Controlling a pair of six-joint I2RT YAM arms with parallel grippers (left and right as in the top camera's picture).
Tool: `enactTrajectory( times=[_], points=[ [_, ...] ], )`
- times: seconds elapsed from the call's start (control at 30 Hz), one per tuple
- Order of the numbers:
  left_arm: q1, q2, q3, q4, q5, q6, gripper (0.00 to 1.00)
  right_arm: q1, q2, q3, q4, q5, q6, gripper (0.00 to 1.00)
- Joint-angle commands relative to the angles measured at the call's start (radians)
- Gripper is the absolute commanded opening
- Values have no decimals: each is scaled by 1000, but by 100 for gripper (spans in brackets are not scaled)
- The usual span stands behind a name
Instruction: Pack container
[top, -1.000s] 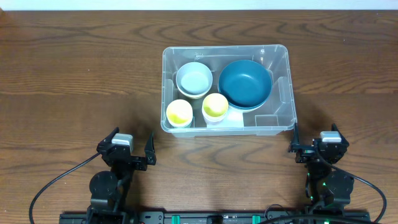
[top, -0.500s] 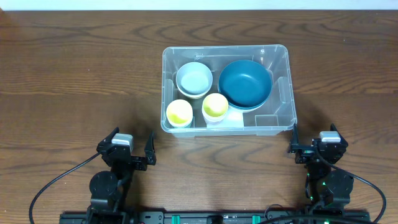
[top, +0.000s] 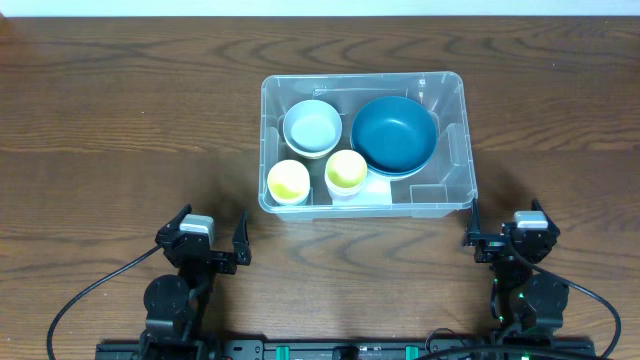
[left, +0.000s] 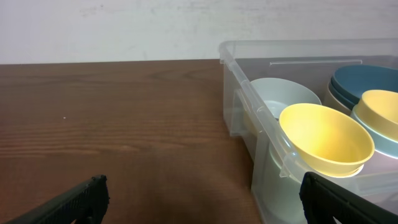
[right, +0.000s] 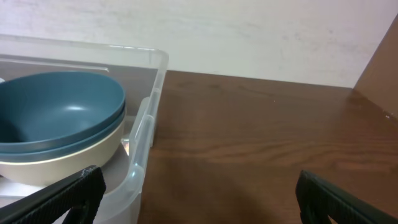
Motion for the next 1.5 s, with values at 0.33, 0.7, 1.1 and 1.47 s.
enactTrajectory(
  times=[0.33,0.7,1.1,1.47],
  points=[
    [4,-6,-16,-34,21,2,98,8,-47,-2,-4,-7,12,99],
    [4,-6,-16,-34,21,2,98,44,-47,-2,-4,-7,12,99],
    [4,-6,-16,-34,21,2,98,44,-46,-2,-4,-7,12,99],
    [4,-6,-16,-34,21,2,98,44,-46,-2,-4,-7,12,99]
  ],
)
